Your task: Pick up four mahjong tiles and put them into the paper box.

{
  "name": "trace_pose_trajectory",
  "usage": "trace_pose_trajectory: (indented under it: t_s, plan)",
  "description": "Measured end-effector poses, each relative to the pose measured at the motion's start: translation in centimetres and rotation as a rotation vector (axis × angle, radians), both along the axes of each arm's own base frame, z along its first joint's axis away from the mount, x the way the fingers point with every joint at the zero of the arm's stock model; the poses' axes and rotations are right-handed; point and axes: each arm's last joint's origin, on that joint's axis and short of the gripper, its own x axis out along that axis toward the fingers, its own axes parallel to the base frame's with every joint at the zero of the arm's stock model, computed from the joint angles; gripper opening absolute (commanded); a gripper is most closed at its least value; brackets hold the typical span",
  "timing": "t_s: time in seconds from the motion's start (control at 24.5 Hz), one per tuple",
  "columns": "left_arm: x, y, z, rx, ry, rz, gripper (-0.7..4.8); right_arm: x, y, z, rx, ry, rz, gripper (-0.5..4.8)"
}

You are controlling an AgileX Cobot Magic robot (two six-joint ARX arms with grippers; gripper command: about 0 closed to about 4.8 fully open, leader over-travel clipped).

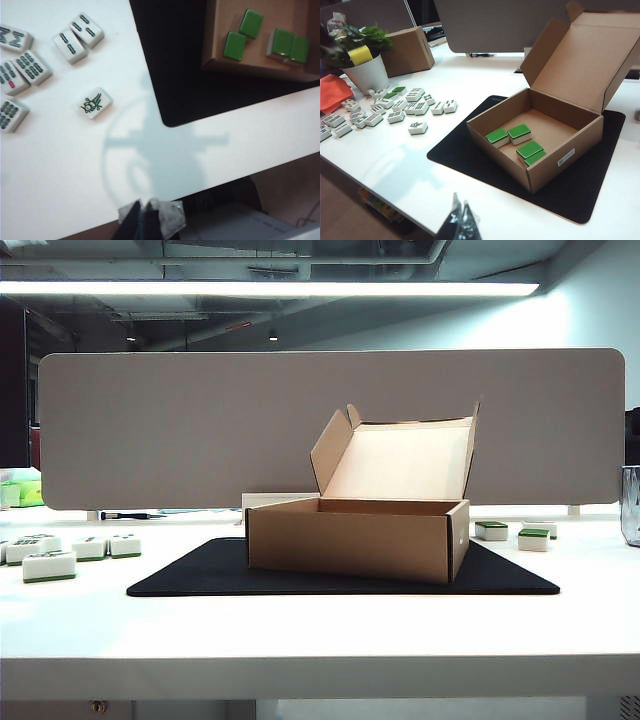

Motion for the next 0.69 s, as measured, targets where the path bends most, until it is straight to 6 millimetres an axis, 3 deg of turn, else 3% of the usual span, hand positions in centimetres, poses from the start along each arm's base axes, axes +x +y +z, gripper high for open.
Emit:
trace_pose_trajectory:
  t_s: [0.24,0.33,0.41,0.53,0.69]
  plan:
    - [-7.3,1.3,2.2,-0.03,-0.177,-0.003,-0.06,1.1,-0.1,-0.5,-0.012,0.02,-0.06,-0.01]
    - [-11.0,2.0,0.9,-0.036,-0.217,-0.002,-0.06,1.2,-0.3,-0.5,-0.023,0.019,-0.122,-0.01]
    - [-12.9,2.4,-0.1,-0.045,-0.266,-0.002,-0.06,1.3,-0.3,-0.5,-0.025,0.02,-0.129,-0.01]
    - [-15.8,3.0,-3.5,-0.058,-0.36,0.003,-0.06,1.3,-0.3,-0.5,-0.025,0.02,-0.129,-0.01]
    - [-15.9,3.1,-6.9,-0.048,-0.453,0.028,-0.06,1.4,-0.3,-0.8,-0.025,0.019,-0.128,-0.01]
